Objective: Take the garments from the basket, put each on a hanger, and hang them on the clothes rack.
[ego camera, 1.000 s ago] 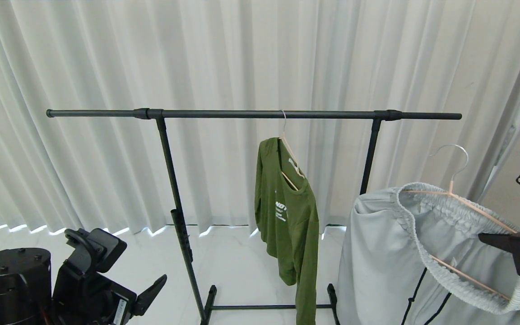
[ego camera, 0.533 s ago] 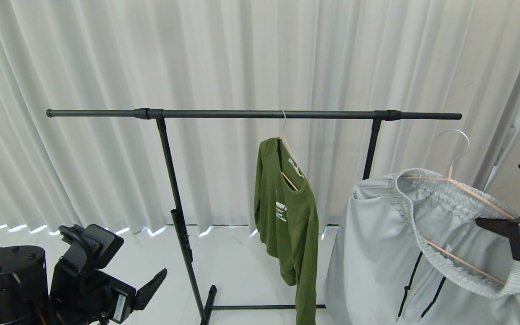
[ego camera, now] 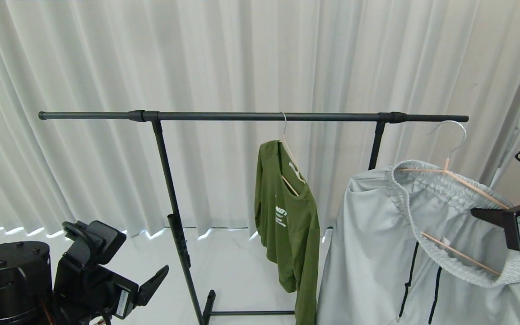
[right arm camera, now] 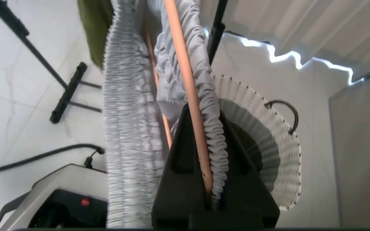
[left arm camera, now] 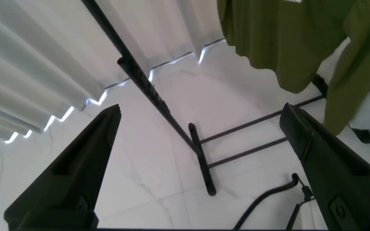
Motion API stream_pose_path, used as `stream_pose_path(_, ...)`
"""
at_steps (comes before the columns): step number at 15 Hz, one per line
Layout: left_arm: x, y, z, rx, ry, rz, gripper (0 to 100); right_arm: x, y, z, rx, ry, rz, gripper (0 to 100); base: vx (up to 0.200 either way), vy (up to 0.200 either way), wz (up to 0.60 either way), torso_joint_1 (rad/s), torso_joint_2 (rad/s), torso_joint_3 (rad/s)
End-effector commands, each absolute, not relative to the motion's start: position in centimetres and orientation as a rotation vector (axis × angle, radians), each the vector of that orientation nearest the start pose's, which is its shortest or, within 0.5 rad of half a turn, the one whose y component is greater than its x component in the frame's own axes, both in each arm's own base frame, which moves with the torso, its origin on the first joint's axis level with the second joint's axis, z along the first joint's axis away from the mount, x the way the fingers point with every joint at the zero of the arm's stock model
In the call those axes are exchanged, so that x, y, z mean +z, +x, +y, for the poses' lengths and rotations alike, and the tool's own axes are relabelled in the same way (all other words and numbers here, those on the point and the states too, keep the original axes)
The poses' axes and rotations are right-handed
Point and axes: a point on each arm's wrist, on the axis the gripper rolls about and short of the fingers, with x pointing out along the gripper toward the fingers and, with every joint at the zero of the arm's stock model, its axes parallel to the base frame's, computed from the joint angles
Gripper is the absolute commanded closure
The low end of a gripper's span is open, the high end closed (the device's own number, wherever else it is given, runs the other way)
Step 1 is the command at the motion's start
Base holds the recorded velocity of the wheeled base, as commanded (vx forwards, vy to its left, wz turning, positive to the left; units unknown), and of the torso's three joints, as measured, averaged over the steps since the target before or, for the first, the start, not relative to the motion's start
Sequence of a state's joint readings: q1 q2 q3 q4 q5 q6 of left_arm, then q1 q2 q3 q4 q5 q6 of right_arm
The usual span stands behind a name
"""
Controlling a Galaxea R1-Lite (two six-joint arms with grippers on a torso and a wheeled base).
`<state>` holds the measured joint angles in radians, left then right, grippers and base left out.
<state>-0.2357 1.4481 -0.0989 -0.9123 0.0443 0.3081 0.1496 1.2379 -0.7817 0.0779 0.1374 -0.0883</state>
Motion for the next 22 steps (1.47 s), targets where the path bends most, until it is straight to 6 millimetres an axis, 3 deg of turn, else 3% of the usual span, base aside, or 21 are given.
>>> stream_pose_path(1, 10.0, 16.3, -3.8, -0.255, 0.364, 0.403, 0, 22.3, 17.8, 3.0, 0.305, -0.09, 0.523, 100, 0.2, 0.0, 0.0, 0.012, 0.01, -0.012)
stream_pose_path(13, 9.9, 16.2, -3.8, -0.256, 0.366, 0.408, 0, 22.0, 18.1, 3.3, 0.336, -0.089, 0.535, 100, 0.2, 0.0, 0.0, 0.004, 0.0, 0.003)
stream_pose_path(16, 9.9, 16.2, -3.8, -0.256, 0.366, 0.408, 0, 22.0, 18.6, 3.4, 0.337, -0.089, 0.521, 100, 0.0, 0.0, 0.0, 0.0, 0.0, 0.0)
stream_pose_path(22, 9.4, 15.2, -3.6, -0.258, 0.368, 0.427, 0, 21.7, 23.1, 4.3, 0.343, -0.091, 0.506, 100, 0.0, 0.0, 0.0, 0.0, 0.0, 0.0)
